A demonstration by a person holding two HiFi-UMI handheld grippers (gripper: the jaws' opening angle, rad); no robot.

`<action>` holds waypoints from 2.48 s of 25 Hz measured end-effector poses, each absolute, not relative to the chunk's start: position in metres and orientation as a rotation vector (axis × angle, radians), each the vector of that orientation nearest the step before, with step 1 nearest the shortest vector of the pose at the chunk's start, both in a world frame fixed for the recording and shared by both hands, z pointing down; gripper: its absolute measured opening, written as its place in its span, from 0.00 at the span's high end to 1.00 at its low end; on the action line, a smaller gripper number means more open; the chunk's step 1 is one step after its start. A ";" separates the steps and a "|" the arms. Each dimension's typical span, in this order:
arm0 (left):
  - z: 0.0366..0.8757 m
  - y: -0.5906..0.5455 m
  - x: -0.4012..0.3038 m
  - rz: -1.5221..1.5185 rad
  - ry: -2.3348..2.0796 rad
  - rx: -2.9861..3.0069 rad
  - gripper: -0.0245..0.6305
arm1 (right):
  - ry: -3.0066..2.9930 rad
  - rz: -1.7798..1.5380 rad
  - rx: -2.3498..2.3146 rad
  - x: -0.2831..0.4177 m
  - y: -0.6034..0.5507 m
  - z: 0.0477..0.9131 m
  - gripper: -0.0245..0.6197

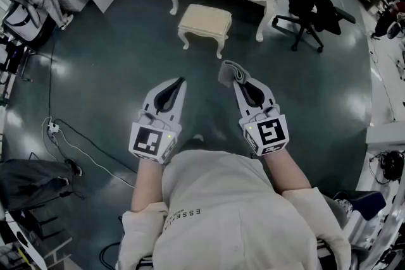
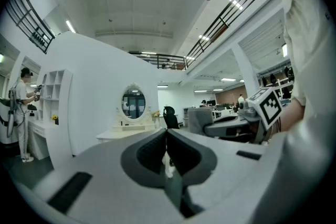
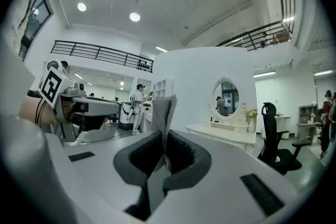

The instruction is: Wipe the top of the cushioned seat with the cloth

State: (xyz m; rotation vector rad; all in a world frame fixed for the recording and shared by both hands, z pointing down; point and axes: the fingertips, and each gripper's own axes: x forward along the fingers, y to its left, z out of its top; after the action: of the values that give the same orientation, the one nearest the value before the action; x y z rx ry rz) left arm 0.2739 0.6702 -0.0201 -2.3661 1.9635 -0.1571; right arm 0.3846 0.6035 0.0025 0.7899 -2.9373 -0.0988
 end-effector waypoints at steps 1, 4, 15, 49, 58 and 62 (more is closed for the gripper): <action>-0.020 0.669 0.273 -0.159 1.963 -2.364 0.96 | -2.936 -0.098 0.791 0.384 0.603 0.003 0.92; -0.019 0.666 0.269 -0.164 1.963 -2.361 0.96 | -2.935 -0.095 0.797 0.381 0.600 0.005 0.92; -0.011 0.656 0.259 -0.173 1.939 -2.417 0.96 | -2.933 0.004 0.843 0.375 0.589 0.011 0.92; 0.032 0.498 0.020 -0.285 2.086 -2.414 0.96 | -2.827 0.070 0.778 0.135 0.407 0.057 0.92; 0.031 0.352 -0.028 -0.296 2.142 -2.394 0.96 | -2.824 0.102 0.716 0.081 0.256 0.062 0.92; 0.040 0.284 -0.036 -0.324 2.112 -2.415 0.96 | -2.817 0.079 0.752 0.076 0.189 0.064 0.92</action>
State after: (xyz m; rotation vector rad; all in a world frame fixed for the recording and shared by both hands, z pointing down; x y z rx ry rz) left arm -0.0356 0.2836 0.0395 -2.4149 2.1121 -0.3241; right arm 0.0760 0.1890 0.0645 0.7520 -2.8166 0.0794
